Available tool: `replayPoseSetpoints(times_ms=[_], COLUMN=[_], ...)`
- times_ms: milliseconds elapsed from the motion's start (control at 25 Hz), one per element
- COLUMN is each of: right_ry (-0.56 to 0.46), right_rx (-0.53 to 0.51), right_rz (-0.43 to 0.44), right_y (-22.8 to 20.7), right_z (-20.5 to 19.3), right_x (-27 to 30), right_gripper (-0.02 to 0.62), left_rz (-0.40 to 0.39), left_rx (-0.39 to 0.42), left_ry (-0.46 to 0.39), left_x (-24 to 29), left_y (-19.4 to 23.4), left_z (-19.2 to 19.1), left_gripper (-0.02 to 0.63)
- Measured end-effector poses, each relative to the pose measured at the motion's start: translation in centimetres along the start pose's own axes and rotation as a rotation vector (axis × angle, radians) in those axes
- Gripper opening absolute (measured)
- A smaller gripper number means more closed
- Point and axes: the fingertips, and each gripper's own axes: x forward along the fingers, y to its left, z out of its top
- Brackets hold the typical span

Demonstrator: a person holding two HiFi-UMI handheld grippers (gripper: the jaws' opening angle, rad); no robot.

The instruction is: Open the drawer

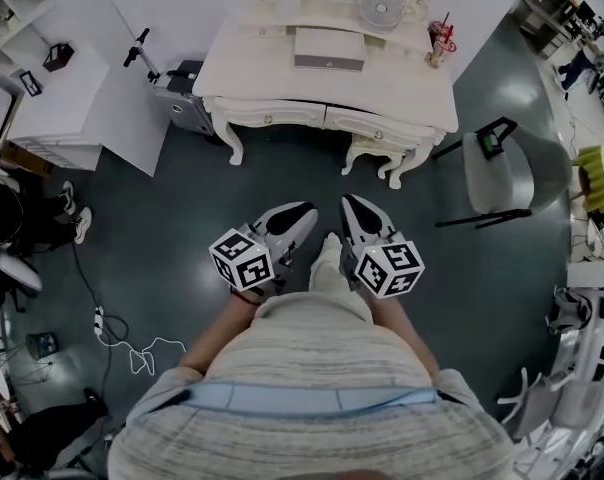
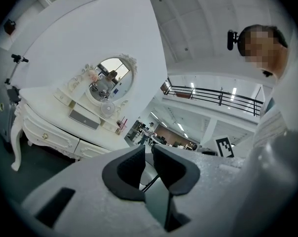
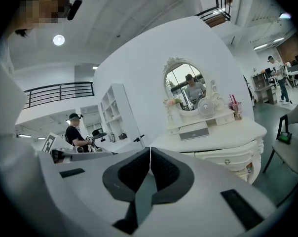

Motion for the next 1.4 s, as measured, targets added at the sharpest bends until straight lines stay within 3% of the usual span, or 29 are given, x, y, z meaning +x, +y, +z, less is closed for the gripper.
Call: replayPoseSetpoints(times_ms=[440, 680, 1120, 1400], right_ry=[0.037, 0.036, 0.076, 0.111], right_rx=[0.034, 0.025, 0.069, 0.095], right_rz=[-0.030, -0.043, -0.148, -0.225], right_y=[-12.7, -17.9, -22.6, -23.9], right_z=[4.4, 6.8, 6.7, 4.4], right_x=[7.5, 10.1, 12.9, 13.3], right_gripper=[0.011, 0.011, 0.011, 0.011], left_rz=[0.040, 0.057, 0.059, 0.057], left_rx=[-0.019, -0.002, -0.034, -0.050], left_ry=[0.028, 0.020, 0.060, 0.102], left_x=[12.8, 17.7, 20.3, 19.5], left_y=[7.8, 9.9, 14.2, 16.7], left_z=[4.0, 5.9, 7.0, 6.7], left_gripper=[0.061, 0.061, 0.061, 0.061])
